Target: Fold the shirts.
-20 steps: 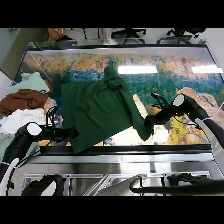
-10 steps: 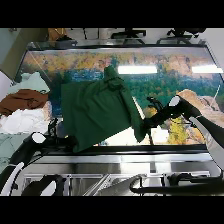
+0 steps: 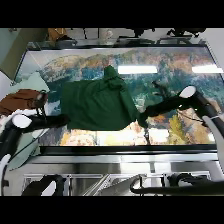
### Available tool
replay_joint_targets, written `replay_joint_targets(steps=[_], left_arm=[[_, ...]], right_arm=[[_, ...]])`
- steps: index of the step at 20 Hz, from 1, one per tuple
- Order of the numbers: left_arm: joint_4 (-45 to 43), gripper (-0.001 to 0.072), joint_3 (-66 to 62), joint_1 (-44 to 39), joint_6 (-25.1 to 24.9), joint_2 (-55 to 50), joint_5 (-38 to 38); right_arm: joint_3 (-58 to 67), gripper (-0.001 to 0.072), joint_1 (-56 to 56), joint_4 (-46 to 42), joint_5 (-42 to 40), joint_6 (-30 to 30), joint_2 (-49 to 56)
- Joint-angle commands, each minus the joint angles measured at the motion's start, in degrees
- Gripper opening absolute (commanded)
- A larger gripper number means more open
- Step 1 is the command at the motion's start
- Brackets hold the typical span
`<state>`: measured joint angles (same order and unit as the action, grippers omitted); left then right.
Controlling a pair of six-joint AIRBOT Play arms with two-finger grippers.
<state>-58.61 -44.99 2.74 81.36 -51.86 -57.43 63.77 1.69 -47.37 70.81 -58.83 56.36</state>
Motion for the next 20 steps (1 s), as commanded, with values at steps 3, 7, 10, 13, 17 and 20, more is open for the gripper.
replay_joint_targets(steps=[3,7,10,13,17,20], left_arm=[[-0.4,0.0013,-28.3,0.1,-0.3,12.9,-2.8],[-0.7,0.0013,-48.2,6.1,-0.3,16.7,-0.7],[-3.3,0.0012,-58.6,14.8,-0.5,16.1,-3.4],[-0.5,0.0013,-63.7,20.3,-1.8,11.8,-10.0],[8.7,0.0013,-57.7,16.0,-5.7,3.6,-10.6],[5.1,0.0012,-47.7,8.2,-8.0,-5.6,-8.3]], right_arm=[[20.2,0.0019,-9.4,14.2,-6.6,3.5,-13.8],[32.0,0.0019,-16.7,11.9,-15.1,3.6,-22.7],[35.1,0.0019,-19.7,8.2,-19.7,3.6,-26.6],[35.5,0.0019,-19.8,9.7,-19.3,6.6,-26.3],[34.9,0.0019,-19.8,21.6,-7.1,11.3,-14.1],[32.1,0.0019,-17.7,22.8,-7.8,15.1,-2.4]])
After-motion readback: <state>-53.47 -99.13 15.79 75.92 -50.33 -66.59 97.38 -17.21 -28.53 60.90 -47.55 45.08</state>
